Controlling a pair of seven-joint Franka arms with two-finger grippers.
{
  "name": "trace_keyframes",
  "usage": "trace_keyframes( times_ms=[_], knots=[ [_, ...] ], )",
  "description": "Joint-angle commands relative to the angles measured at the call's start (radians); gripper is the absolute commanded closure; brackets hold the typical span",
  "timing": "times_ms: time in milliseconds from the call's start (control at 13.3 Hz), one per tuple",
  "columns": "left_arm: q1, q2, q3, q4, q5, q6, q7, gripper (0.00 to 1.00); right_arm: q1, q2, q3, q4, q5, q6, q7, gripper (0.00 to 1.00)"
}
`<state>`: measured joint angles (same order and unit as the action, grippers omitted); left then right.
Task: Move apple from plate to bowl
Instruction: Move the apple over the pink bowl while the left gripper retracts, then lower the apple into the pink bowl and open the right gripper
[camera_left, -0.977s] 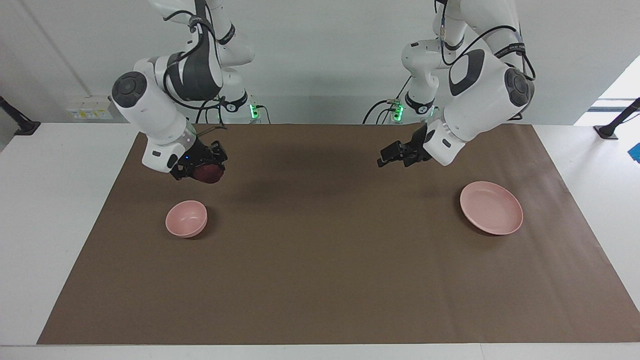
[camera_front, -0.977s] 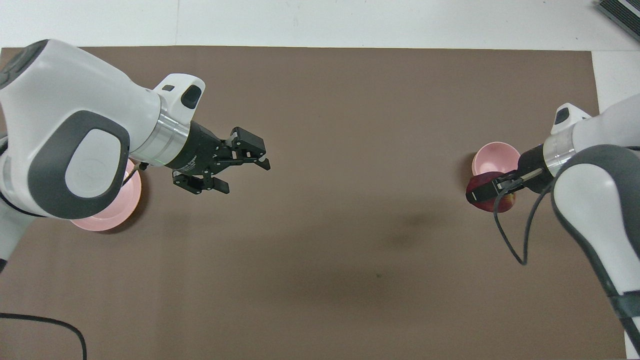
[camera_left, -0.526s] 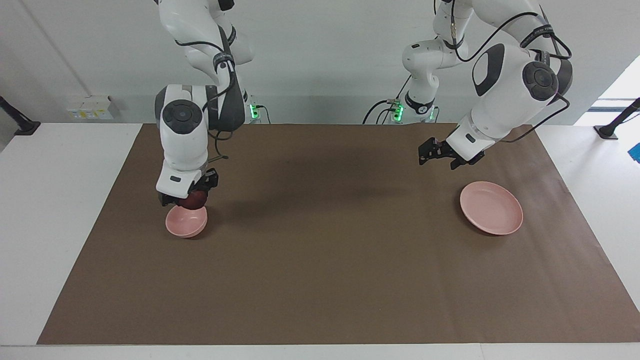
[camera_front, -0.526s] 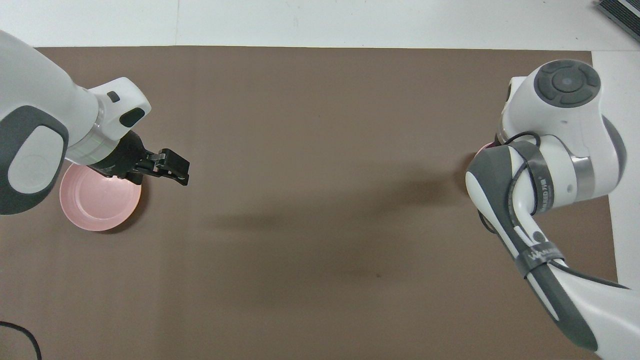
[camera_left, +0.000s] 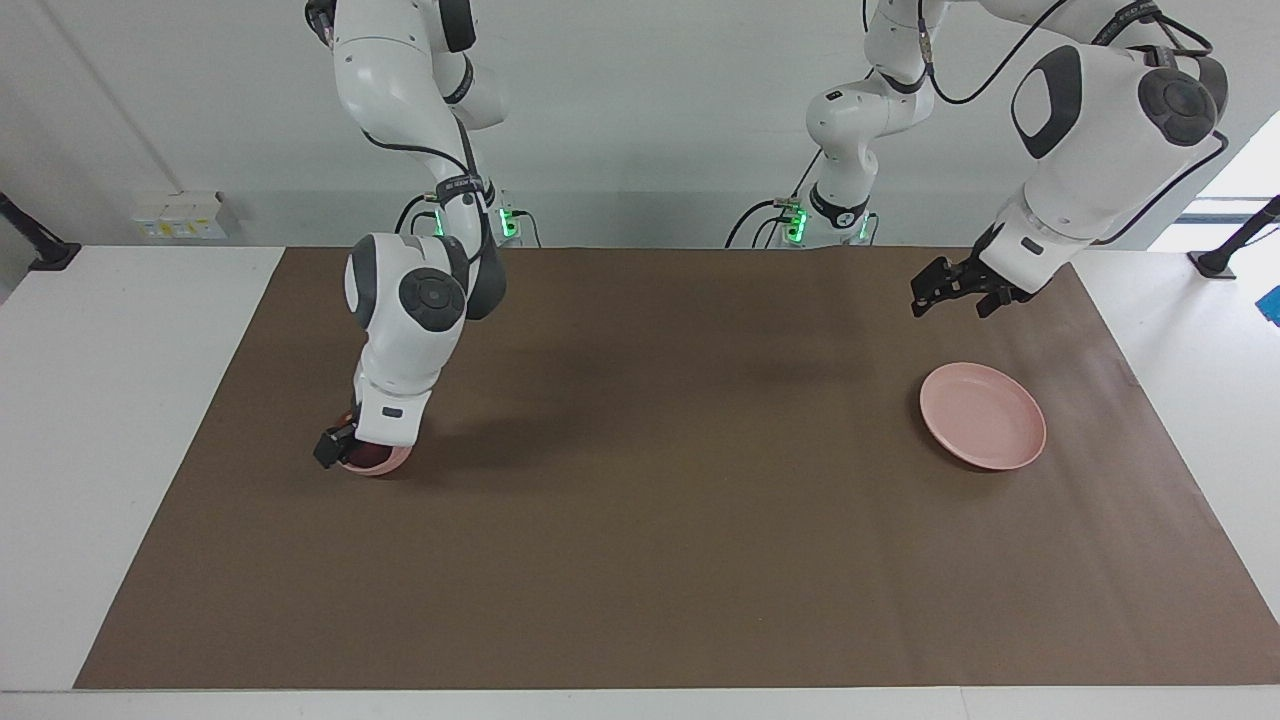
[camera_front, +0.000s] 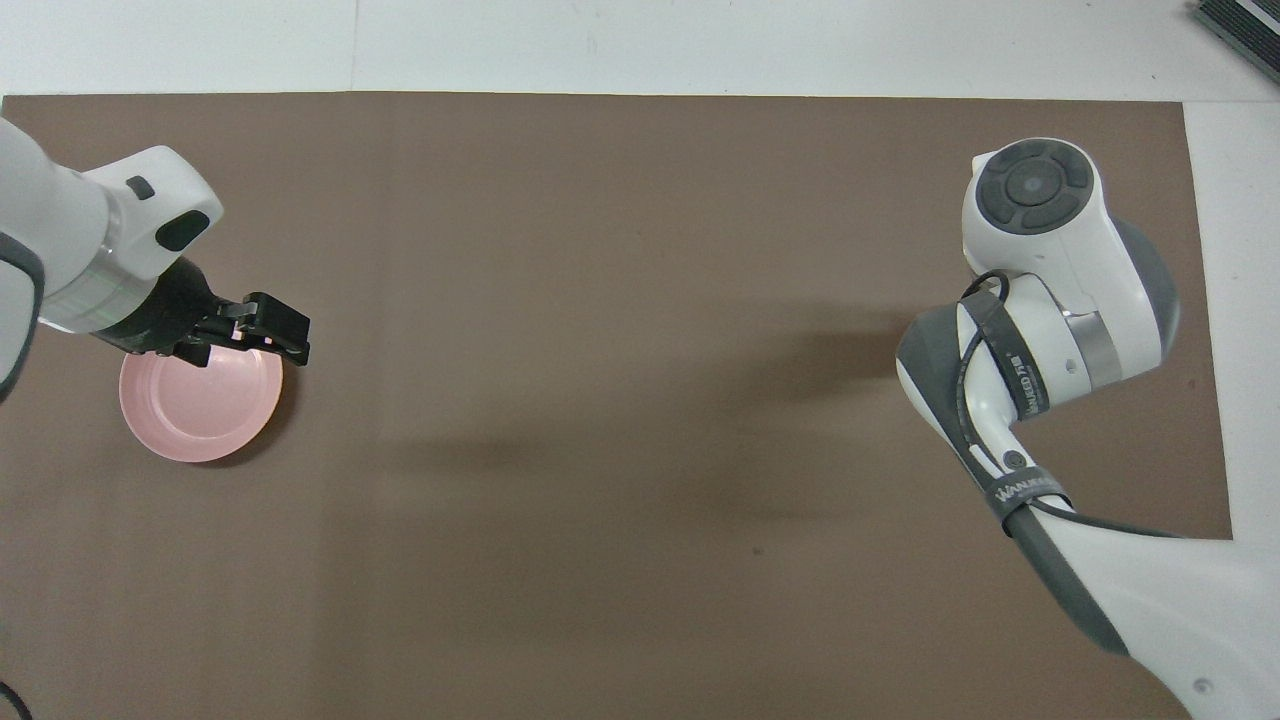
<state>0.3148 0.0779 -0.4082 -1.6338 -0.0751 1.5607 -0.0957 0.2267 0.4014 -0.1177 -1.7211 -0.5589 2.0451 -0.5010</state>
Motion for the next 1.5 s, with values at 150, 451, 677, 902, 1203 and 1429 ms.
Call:
trace_keyframes(
  times_ms=[150,451,677,902,1203,1429],
  knots=[
    [0.024,-0.007,-0.008,0.003,0.017,-0.016,0.008,0.0,-0.018,0.002,0.004,-0.029,-0.027,0.024,-0.039,1.0],
    [0.021,-0.006,-0.009,0.003,0.011,-0.013,0.007,0.0,-0.042,-0.007,0.004,-0.092,-0.027,0.081,-0.039,1.0],
    [0.003,-0.016,-0.008,0.021,0.018,-0.03,0.016,0.0,-0.044,-0.01,0.006,-0.11,-0.026,0.08,-0.039,1.0],
    [-0.221,-0.05,0.223,0.037,0.015,-0.04,0.017,0.0,-0.024,-0.024,0.006,-0.109,-0.026,0.006,-0.037,1.0],
    [-0.497,-0.119,0.518,0.037,0.012,-0.076,0.053,0.0,-0.044,-0.038,0.007,-0.149,-0.016,0.023,-0.05,1.0],
    [-0.487,-0.138,0.516,0.04,0.018,-0.109,0.123,0.0,-0.049,-0.039,0.007,-0.16,-0.009,0.05,-0.048,1.0]
  ],
)
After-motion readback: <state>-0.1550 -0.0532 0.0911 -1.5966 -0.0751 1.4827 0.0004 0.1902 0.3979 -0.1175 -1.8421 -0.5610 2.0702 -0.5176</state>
